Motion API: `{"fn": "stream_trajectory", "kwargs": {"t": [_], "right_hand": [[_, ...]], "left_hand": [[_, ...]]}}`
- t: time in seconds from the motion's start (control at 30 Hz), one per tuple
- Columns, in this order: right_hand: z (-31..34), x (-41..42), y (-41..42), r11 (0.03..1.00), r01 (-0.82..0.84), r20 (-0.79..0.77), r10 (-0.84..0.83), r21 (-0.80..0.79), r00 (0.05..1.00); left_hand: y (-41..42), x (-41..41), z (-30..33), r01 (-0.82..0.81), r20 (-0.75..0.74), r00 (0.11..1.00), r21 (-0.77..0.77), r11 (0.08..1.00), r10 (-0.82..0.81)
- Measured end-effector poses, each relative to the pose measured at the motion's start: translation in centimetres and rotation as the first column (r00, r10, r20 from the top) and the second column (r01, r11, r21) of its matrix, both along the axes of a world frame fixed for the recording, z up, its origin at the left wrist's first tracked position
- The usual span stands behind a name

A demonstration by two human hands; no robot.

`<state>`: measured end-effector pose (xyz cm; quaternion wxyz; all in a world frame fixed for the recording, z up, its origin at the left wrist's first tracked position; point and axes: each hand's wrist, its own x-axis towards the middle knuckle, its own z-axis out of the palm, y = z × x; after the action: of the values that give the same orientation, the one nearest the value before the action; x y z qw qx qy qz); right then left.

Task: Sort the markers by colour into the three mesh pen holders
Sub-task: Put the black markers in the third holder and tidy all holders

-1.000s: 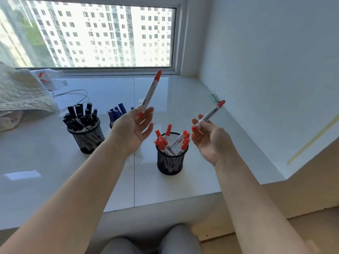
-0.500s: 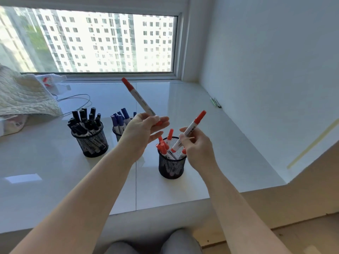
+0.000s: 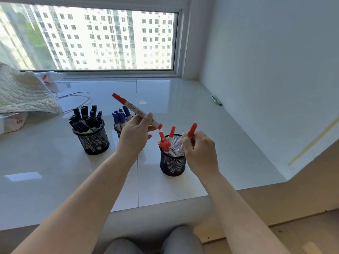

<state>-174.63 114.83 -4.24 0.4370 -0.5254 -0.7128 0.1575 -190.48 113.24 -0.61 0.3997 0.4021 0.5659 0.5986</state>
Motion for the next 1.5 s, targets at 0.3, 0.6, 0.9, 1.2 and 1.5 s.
{"fn": "stream_trajectory", "kwargs": {"t": [0.3,0.6,0.9,1.2,1.5], "right_hand": [[-0.7,0.1,-0.5,0.982,-0.004,0.12,-0.02,0.191,0.993],[-2.7,0.1,-0.8,0.985,-0.018,0.156,-0.01,0.174,0.988],[-2.6,0.9,-0.8,0.986,-0.017,0.118,-0.003,0.164,0.993],[-3.2,1.1,-0.9,0.979,-0.032,0.158,-0.001,0.202,0.987],[-3.2,1.1,-0.9,0.977,-0.036,0.201,-0.007,0.211,0.98]], "left_hand": [[0.2,0.3,0.0,-0.004,-0.14,0.99,-0.003,1.0,0.004],[0.1,0.1,0.0,0.002,0.004,1.0,0.005,1.0,-0.002],[-0.1,0.5,-1.5,-0.079,-0.1,0.991,0.078,0.994,0.087],[-0.6,0.7,-3.1,-0.168,-0.335,0.918,0.153,0.974,0.211],[-1.6,1.4,-3.7,-0.14,-0.471,0.839,0.299,0.944,0.274]]}}
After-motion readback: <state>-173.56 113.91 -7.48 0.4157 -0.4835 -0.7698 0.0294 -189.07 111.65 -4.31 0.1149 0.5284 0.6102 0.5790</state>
